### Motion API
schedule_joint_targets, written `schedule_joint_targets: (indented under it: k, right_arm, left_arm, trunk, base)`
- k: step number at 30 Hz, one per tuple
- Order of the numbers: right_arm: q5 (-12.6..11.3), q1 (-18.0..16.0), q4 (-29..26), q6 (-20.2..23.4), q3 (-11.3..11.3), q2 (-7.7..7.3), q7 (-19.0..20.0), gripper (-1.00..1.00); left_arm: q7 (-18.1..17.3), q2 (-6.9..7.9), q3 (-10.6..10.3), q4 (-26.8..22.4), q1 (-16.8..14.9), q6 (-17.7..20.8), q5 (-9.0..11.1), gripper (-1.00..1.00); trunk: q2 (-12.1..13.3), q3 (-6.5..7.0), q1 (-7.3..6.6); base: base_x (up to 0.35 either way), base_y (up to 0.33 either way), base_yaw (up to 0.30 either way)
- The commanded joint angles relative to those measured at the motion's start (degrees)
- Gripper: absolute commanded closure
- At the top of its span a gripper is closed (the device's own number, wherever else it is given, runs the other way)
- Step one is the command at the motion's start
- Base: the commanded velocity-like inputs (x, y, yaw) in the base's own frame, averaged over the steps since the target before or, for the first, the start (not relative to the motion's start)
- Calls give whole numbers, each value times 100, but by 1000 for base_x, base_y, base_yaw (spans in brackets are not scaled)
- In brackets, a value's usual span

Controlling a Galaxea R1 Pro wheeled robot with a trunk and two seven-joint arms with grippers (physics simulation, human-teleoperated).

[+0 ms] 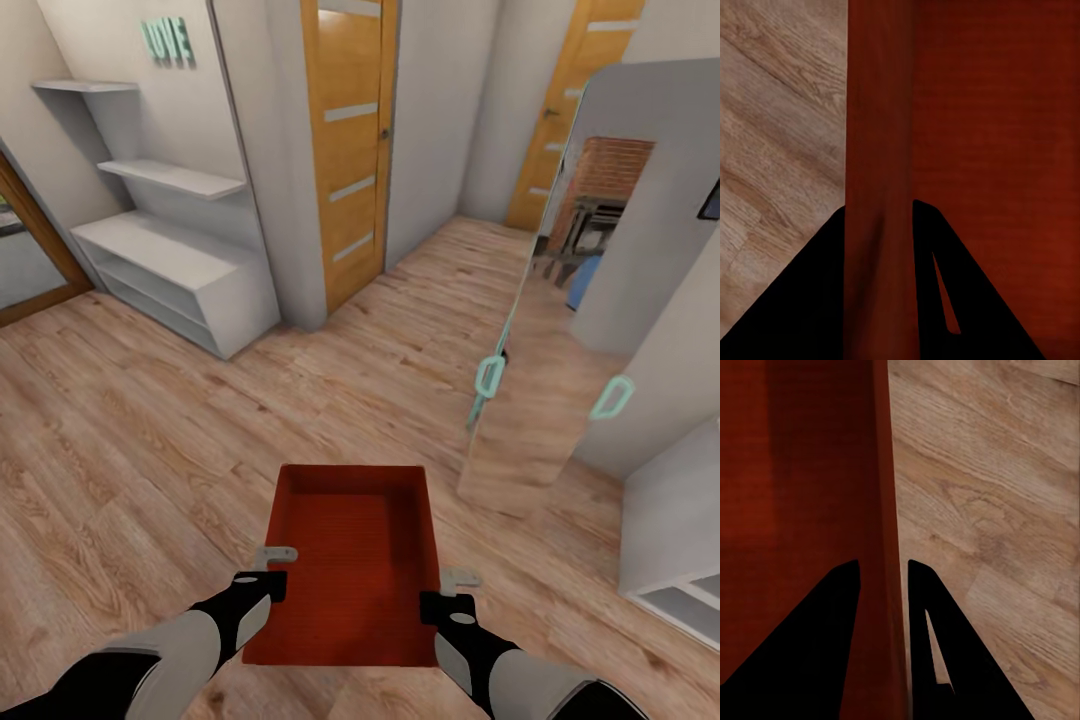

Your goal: Move the two storage containers from the living room to the garage. In the garage, place one container on the floor and stack the other container on top of it (either order is fine).

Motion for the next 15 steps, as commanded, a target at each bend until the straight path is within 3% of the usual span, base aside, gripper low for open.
schedule_joint_targets:
  k: [1, 15]
  right_arm:
    - [15, -6, -9, -50, 258, -57, -19, 100]
    - [13, -7, -9, -55, 258, -65, -19, 100]
  left_arm:
    - [200, 100, 29, 20, -3, 27, 53, 100]
    - [200, 100, 29, 20, -4, 27, 53, 100]
  trunk:
    - [-5, -5, 5]
    - [-5, -5, 5]
  base:
    - [322, 0, 0]
    - [322, 0, 0]
